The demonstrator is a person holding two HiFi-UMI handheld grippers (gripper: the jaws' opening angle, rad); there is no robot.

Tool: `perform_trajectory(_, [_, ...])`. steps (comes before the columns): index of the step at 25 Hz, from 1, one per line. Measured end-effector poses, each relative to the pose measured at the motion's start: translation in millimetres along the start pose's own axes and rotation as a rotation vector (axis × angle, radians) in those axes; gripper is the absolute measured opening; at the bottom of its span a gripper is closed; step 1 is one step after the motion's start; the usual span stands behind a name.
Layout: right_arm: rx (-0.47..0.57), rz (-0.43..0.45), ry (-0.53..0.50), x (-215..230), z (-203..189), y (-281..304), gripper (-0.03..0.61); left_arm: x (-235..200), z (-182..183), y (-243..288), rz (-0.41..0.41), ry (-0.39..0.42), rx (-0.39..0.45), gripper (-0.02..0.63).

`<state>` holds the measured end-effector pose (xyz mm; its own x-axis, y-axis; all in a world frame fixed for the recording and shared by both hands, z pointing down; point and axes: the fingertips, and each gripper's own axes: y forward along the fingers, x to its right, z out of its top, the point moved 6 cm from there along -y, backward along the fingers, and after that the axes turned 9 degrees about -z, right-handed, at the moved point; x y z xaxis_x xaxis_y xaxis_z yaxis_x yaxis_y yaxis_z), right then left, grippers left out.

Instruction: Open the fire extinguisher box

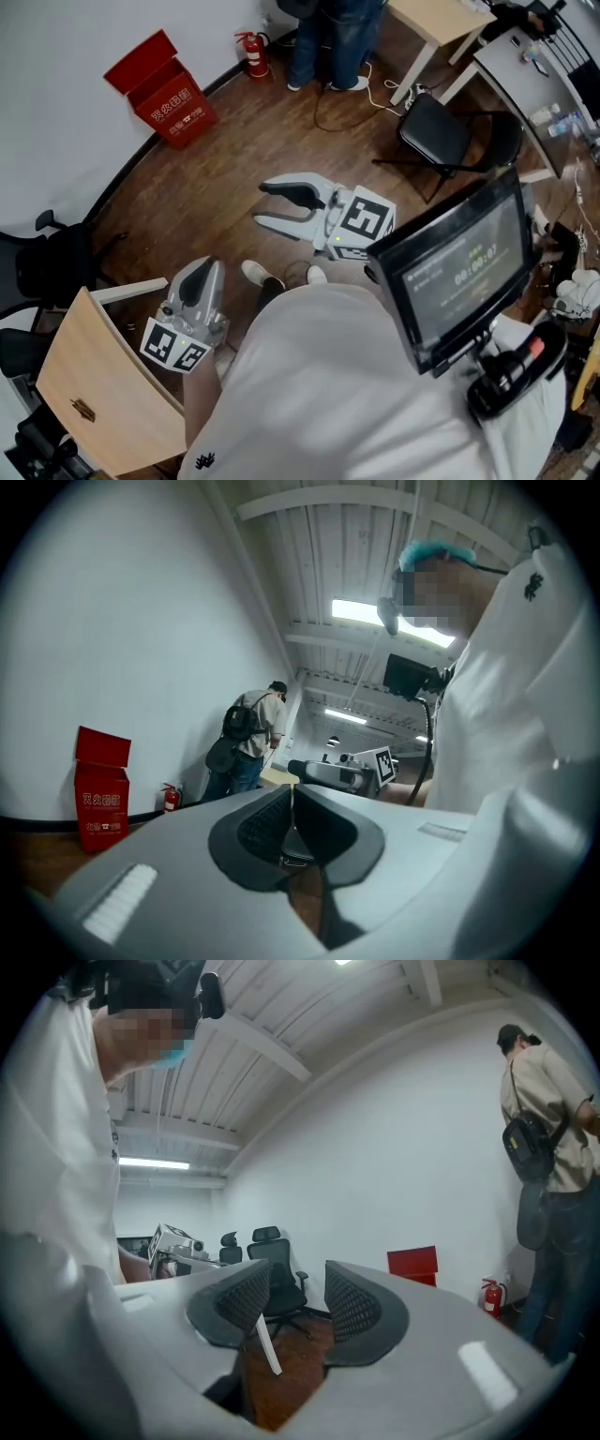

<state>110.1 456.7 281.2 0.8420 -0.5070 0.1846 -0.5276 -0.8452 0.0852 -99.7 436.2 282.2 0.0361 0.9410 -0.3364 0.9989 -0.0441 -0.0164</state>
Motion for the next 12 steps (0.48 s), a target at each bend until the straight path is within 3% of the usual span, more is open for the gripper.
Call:
perform_trajectory(4, [0.045, 0.003, -0.006, 11.1, -32.8, -20.8, 0.183, 15.7, -4.0, 8.9, -0.001, 0.003, 0.003, -0.002])
perform_trajectory(12, [0.116, 0.038, -0.066, 22.1, -20.9, -23.9, 0.179, 20.9, -6.1, 27.0, 0.005, 0.013, 0.001, -0.002])
